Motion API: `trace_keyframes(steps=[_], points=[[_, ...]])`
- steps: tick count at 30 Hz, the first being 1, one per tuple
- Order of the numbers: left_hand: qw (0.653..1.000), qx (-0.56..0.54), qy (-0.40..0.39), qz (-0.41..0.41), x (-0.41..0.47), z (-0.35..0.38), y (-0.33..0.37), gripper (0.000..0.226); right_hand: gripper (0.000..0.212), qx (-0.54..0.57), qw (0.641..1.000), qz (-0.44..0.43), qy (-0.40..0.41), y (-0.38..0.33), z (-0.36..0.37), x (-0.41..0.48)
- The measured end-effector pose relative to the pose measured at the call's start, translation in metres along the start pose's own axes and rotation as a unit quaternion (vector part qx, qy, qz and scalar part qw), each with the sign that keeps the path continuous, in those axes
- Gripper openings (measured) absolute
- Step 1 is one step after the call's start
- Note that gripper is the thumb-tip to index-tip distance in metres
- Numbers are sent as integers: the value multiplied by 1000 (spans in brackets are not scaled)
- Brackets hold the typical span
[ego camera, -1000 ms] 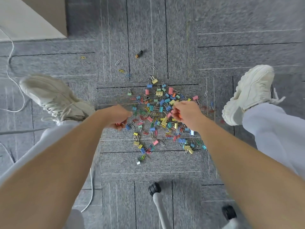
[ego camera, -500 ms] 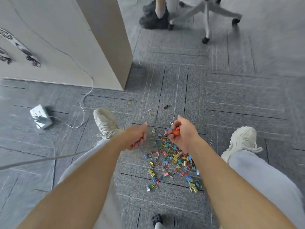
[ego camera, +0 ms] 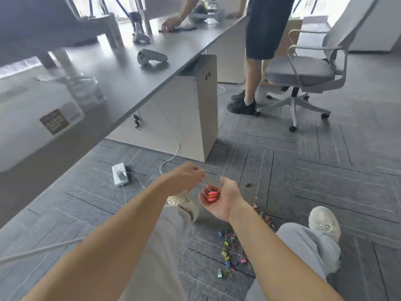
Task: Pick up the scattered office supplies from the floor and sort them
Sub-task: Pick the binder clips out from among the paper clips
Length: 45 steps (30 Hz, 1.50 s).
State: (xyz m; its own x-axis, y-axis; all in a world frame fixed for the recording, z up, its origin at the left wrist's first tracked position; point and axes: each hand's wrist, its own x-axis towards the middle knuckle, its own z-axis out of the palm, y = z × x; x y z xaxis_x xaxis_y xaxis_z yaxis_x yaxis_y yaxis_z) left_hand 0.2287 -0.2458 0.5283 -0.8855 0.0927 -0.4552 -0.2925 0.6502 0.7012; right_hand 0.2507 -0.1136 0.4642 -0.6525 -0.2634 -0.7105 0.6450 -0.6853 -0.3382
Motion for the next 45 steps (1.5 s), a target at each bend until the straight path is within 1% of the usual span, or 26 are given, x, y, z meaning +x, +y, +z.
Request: trace_keyframes(steps=[3,6,7,9,12,14,17,19,21,23,26,29,31,33,36,39,40,41,42,45], points=[[998,-59,1,-13,-21,-20,-16,17,49,-6,1000,0,-10,18,13,-1],[980,-187,-14,-62,-39,-44,-30,13,48,-17,1000,-3,-19,26,30,0],[975,-209,-17,-76,-46,-52,-35,15,46,-23,999,-1,-25,28,37,0],[975,-205,-13,-90,-57,-69,-41,22,38,-45,998,8,-38,31,54,-4],[981,-169,29,-88,-80,-95,-42,34,19,-106,992,18,-71,30,88,-22],[983,-160,57,-74,-97,-117,-37,39,21,-163,980,5,-110,28,119,-41],[981,-160,98,-47,-131,-155,-26,42,25,-243,953,-24,-181,27,173,-74],[974,-165,154,-21,-161,-182,-18,40,21,-284,929,-32,-234,26,207,-97],[962,-159,222,11,-194,-211,-16,37,13,-334,891,-30,-306,27,240,-119],[952,-154,262,41,-228,-240,-19,37,7,-399,842,-37,-361,30,271,-134],[934,-152,316,69,-277,-281,-39,33,17,-472,777,-74,-411,47,320,-147],[917,-133,371,54,-317,-315,-66,23,18,-530,703,-138,-455,79,366,-161],[915,-108,387,34,-340,-334,-85,18,13,-564,643,-195,-480,103,393,-168],[912,-61,405,-2,-358,-350,-104,17,12,-602,578,-243,-494,127,418,-171],[910,-3,410,-62,-377,-369,-134,18,13,-656,480,-304,-496,160,450,-165],[911,8,397,-109,-380,-386,-162,16,16,-698,370,-369,-490,186,477,-149],[914,10,387,-120,-378,-389,-168,15,16,-710,340,-379,-487,194,485,-143],[919,16,372,-130,-374,-392,-173,14,15,-720,319,-382,-485,201,491,-136],[924,24,355,-140,-369,-395,-178,13,14,-729,305,-378,-482,207,498,-129],[935,47,315,-158,-352,-401,-189,12,9,-762,286,-342,-469,222,512,-114]])
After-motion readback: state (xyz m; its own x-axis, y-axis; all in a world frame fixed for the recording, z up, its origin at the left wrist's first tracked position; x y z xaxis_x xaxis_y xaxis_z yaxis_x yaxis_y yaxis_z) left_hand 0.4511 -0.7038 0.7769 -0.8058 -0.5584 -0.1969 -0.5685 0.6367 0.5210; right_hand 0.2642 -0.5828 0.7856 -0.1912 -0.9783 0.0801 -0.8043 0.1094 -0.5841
